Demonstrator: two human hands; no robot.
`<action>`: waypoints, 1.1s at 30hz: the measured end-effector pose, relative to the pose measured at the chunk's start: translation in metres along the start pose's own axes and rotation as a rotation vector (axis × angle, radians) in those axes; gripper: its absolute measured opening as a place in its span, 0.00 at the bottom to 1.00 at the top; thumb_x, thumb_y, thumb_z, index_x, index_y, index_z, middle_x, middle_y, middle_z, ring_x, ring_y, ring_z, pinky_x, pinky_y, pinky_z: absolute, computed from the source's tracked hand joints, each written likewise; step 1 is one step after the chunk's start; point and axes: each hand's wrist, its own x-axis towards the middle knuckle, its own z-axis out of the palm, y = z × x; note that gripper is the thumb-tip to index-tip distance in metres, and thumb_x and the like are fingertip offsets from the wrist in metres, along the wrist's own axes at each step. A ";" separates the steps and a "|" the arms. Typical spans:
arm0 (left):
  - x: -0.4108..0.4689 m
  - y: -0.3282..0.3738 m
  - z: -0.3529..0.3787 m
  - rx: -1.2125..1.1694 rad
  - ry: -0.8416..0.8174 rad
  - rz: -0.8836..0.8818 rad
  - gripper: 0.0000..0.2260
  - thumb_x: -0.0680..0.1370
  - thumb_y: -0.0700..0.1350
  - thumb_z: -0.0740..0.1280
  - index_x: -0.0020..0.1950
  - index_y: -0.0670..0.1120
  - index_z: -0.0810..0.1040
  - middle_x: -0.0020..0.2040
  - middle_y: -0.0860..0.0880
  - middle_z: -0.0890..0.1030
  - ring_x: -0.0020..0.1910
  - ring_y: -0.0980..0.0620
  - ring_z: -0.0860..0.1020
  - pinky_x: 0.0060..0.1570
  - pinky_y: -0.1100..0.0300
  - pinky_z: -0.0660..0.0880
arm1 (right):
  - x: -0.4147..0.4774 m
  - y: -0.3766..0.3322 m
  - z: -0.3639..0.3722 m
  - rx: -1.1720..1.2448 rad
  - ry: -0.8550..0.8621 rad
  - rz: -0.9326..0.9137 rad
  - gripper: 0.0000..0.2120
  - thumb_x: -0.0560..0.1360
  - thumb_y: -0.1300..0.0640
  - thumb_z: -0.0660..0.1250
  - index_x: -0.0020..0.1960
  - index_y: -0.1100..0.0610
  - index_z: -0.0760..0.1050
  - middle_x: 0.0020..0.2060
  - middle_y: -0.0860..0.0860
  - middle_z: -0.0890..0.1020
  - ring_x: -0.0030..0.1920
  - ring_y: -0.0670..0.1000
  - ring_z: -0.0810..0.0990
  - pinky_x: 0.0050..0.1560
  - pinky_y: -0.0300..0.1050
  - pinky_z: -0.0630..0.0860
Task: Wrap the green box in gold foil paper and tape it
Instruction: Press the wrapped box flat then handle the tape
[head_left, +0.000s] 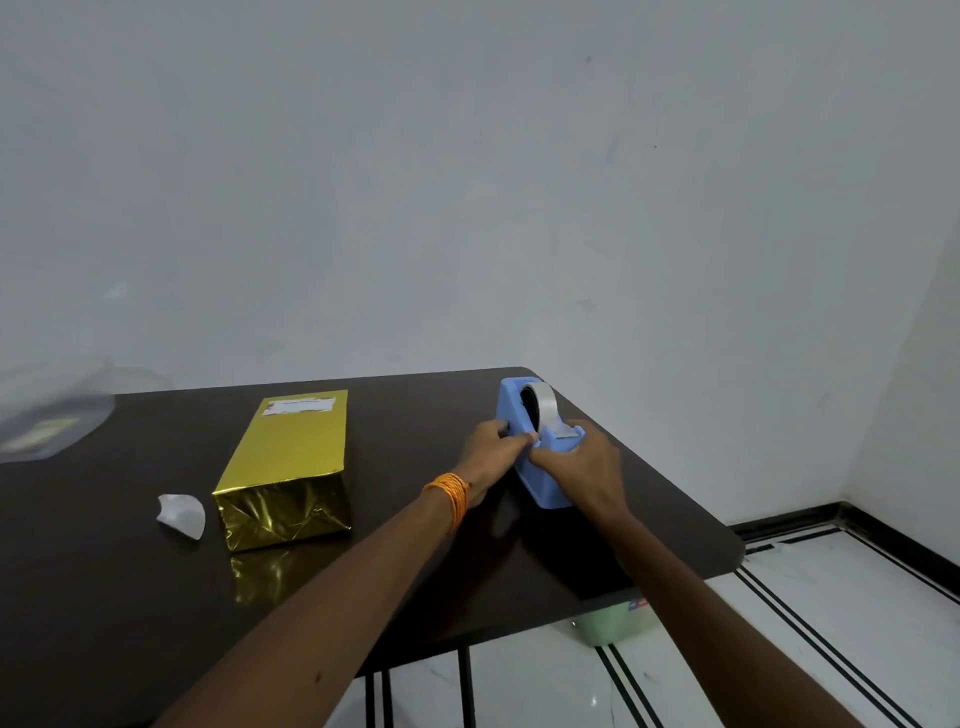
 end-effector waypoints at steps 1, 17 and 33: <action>0.003 0.001 0.004 0.009 0.007 0.007 0.14 0.72 0.51 0.71 0.51 0.43 0.81 0.50 0.47 0.84 0.49 0.48 0.83 0.53 0.47 0.80 | 0.005 0.002 -0.002 0.000 -0.002 -0.002 0.14 0.69 0.49 0.76 0.44 0.57 0.75 0.36 0.48 0.79 0.36 0.46 0.78 0.32 0.36 0.68; 0.060 0.011 0.060 0.057 0.025 0.048 0.23 0.79 0.51 0.68 0.68 0.39 0.73 0.63 0.46 0.77 0.53 0.52 0.74 0.52 0.61 0.70 | 0.070 0.040 -0.026 -0.049 0.005 0.043 0.15 0.67 0.50 0.75 0.46 0.57 0.75 0.37 0.48 0.79 0.37 0.46 0.78 0.34 0.37 0.68; 0.003 0.036 -0.034 0.243 0.256 0.277 0.10 0.78 0.40 0.67 0.58 0.39 0.78 0.55 0.44 0.82 0.49 0.53 0.76 0.49 0.64 0.70 | 0.021 -0.026 -0.014 -0.182 0.363 -0.246 0.27 0.70 0.53 0.73 0.66 0.56 0.71 0.66 0.56 0.72 0.67 0.59 0.68 0.65 0.59 0.68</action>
